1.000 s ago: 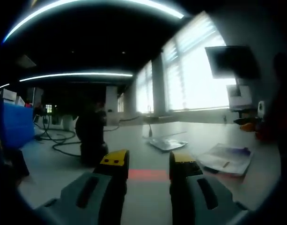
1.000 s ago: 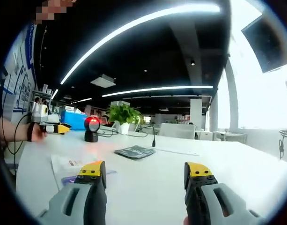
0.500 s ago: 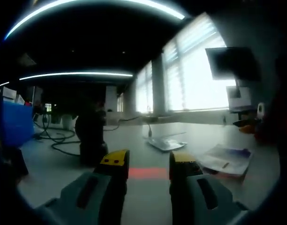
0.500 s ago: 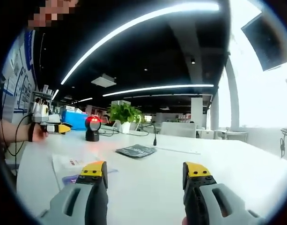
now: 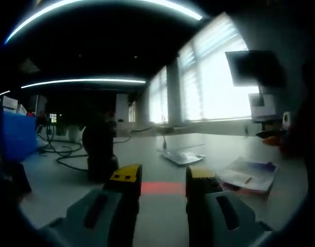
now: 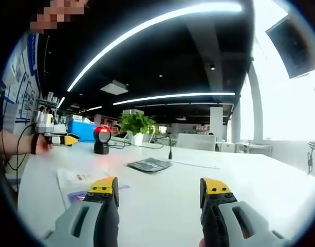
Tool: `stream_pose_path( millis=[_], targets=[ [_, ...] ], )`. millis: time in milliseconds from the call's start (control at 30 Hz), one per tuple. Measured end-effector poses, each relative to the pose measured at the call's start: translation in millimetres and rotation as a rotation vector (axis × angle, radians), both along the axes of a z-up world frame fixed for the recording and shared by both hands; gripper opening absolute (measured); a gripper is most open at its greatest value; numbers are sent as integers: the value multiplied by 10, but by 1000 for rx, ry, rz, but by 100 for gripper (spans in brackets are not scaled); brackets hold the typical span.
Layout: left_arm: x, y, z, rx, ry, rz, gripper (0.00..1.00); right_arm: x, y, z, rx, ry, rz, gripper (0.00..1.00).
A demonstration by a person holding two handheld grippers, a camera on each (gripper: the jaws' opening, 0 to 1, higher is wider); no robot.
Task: Clip sheet goods on table flip sheet goods clip sheet goods scan sheet goods put sheet goods back to table
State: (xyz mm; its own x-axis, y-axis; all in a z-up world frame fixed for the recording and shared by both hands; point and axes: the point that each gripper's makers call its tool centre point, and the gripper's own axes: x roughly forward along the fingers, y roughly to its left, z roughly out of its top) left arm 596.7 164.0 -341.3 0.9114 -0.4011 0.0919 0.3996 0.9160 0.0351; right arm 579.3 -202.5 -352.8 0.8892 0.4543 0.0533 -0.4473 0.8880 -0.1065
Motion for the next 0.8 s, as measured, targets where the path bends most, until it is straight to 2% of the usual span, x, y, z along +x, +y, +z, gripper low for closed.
stream_pose_path(
  millis=[400, 667, 800],
  targets=[
    [-7, -5, 2, 2, -1, 0, 27, 0, 33, -19, -28, 0, -5, 58],
    [-8, -14, 0, 6, -1, -2, 27, -2, 22, 0, -12, 1, -10, 58],
    [-9, -23, -5, 8, 2, -4, 27, -50, 132, 58, -12, -2, 10, 57]
  ],
)
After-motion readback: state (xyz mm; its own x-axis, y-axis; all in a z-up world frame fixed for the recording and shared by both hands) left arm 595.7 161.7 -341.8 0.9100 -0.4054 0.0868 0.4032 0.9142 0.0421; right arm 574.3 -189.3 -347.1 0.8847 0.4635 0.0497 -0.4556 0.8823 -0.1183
